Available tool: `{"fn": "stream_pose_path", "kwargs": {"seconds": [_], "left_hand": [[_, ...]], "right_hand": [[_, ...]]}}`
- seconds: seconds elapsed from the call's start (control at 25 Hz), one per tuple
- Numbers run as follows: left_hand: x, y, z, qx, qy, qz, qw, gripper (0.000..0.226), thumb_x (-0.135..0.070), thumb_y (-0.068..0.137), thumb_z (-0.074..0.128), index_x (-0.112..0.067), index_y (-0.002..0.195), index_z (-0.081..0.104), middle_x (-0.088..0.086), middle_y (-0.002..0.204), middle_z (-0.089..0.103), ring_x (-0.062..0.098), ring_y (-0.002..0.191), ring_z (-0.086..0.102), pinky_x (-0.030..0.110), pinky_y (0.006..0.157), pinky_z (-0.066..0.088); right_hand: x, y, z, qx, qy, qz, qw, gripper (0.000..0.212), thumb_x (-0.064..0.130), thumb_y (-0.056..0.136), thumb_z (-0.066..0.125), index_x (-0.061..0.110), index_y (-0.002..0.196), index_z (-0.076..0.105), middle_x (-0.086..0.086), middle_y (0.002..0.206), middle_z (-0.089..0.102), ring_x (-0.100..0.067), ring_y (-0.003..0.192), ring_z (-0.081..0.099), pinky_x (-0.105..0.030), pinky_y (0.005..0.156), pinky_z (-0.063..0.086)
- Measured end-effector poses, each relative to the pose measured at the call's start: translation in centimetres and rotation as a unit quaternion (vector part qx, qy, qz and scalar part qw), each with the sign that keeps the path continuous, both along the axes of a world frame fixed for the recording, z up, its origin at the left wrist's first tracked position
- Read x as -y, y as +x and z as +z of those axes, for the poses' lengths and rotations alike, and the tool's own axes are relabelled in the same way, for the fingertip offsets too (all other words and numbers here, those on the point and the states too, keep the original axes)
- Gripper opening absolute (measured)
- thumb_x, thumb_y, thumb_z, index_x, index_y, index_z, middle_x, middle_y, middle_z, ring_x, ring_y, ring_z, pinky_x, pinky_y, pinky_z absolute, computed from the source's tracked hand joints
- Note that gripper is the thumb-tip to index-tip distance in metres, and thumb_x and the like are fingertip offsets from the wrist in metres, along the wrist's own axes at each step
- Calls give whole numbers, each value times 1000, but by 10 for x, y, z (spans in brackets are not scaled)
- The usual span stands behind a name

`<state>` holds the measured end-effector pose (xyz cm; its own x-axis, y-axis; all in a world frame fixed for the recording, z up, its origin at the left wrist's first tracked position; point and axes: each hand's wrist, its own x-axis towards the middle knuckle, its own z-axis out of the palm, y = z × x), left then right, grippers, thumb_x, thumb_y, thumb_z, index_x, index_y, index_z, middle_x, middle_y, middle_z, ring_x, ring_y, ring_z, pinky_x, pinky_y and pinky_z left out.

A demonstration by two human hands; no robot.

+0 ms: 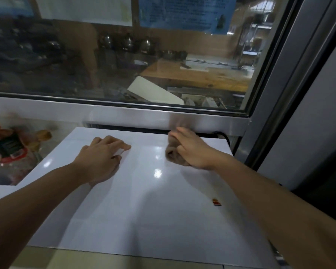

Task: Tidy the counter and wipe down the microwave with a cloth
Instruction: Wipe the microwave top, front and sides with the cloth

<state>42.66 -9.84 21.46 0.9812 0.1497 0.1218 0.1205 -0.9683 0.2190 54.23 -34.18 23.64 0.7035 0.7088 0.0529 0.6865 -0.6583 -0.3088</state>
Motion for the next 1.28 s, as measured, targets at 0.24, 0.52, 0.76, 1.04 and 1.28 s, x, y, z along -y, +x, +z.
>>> {"fn": "stream_pose_path", "kwargs": {"seconds": [0.24, 0.52, 0.76, 1.04, 1.28], "left_hand": [[-1, -3, 10, -11, 15, -27, 999, 44, -20, 94, 42, -40, 134, 43, -9, 147, 36, 20, 131, 33, 40, 102, 34], [-78, -50, 17, 10, 75, 6, 997, 38, -32, 92, 49, -39, 129, 48, -6, 137, 46, 19, 123, 41, 41, 102, 37], [-100, -62, -3, 35, 4, -16, 999, 40, -41, 92, 43, -42, 132, 42, -9, 141, 39, 16, 128, 35, 41, 108, 33], [-112, -68, 1, 44, -40, -60, 996, 40, -36, 89, 54, -29, 128, 48, -9, 141, 40, 15, 130, 36, 38, 107, 33], [-116, -110, -9, 129, -109, -56, 984, 36, -27, 86, 60, -18, 120, 56, -3, 129, 50, 13, 116, 44, 16, 93, 28]], "right_hand": [[36, 8, 3, 9, -40, -61, 997, 49, 12, 95, 39, 14, 144, 35, -9, 154, 25, -27, 142, 21, -40, 117, 18], [-15, 1, -11, 48, -70, -106, 991, 54, 28, 90, 26, 13, 141, 32, -9, 140, 40, -26, 129, 32, -36, 111, 23], [-160, -27, -19, 52, -29, -73, 996, 38, 26, 87, 39, 17, 124, 45, -7, 134, 45, -28, 122, 37, -39, 106, 29], [-143, -41, -8, 25, -5, 14, 1000, 58, 20, 83, 37, 12, 140, 37, -3, 146, 33, -23, 130, 33, -36, 110, 28], [-106, -30, -3, 24, 7, -131, 991, 52, -4, 78, 47, 5, 129, 47, -13, 136, 46, -30, 125, 40, -34, 106, 31]]}}
